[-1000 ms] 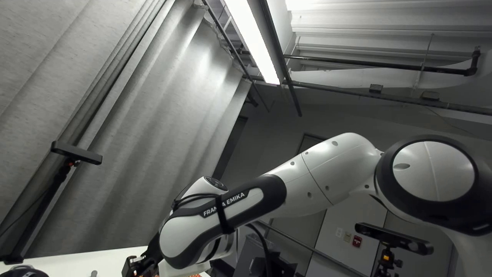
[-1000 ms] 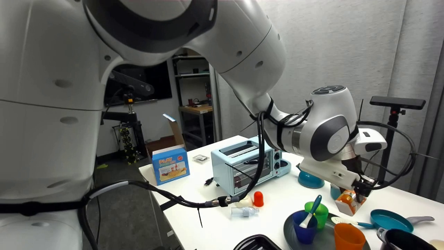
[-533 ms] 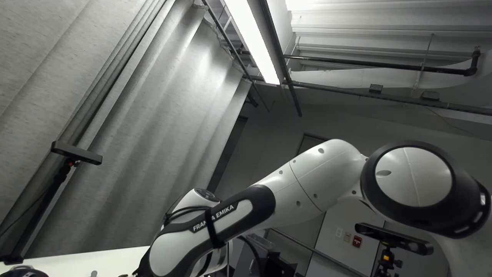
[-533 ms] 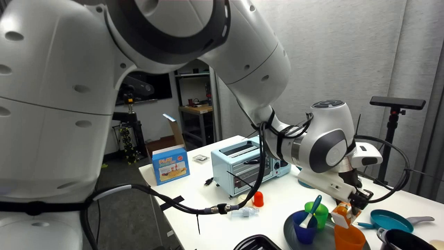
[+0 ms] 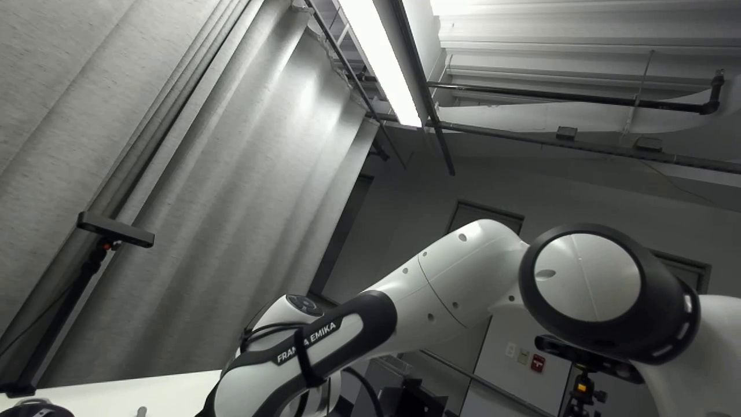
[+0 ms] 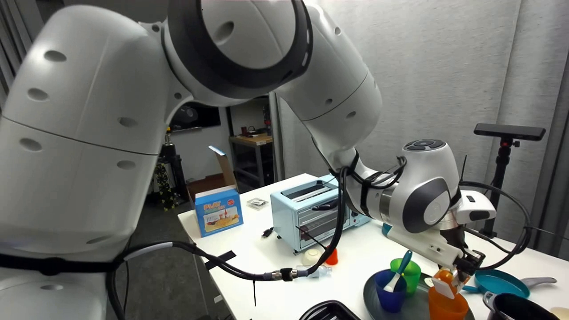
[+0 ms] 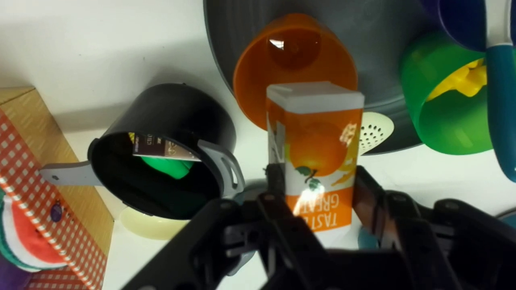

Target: Pick up the object and put it in the orange cup

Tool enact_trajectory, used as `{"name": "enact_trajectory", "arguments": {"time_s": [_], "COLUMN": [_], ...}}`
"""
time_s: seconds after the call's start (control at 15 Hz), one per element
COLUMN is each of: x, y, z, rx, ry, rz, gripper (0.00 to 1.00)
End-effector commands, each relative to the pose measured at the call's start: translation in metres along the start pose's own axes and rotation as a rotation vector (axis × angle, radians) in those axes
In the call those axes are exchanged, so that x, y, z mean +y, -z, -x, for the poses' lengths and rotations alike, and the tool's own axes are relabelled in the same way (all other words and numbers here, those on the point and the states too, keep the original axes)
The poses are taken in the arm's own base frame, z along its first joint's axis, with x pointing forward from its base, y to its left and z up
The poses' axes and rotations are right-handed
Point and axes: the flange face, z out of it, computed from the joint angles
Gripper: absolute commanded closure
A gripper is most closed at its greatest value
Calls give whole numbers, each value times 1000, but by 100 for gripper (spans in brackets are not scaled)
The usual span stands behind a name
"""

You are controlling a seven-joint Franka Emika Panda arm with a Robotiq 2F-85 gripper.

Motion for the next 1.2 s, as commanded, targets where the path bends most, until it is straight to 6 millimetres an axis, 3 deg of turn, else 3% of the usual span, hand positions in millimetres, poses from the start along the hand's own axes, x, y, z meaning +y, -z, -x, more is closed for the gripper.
{"name": "enact_trajectory", "arguments": {"time_s": [0.0,0.73,0.8,0.87,1.13], "x": [5,9,9,9,9], "y": [-10,-26,-26,-26,-27], "z": [-9,1,1,2,3], "rx": [35,28,27,29,27], "ry": [-9,-29,-30,-32,-37], "rz": [6,5,4,4,2], "gripper": [80,80,50,30,1]}}
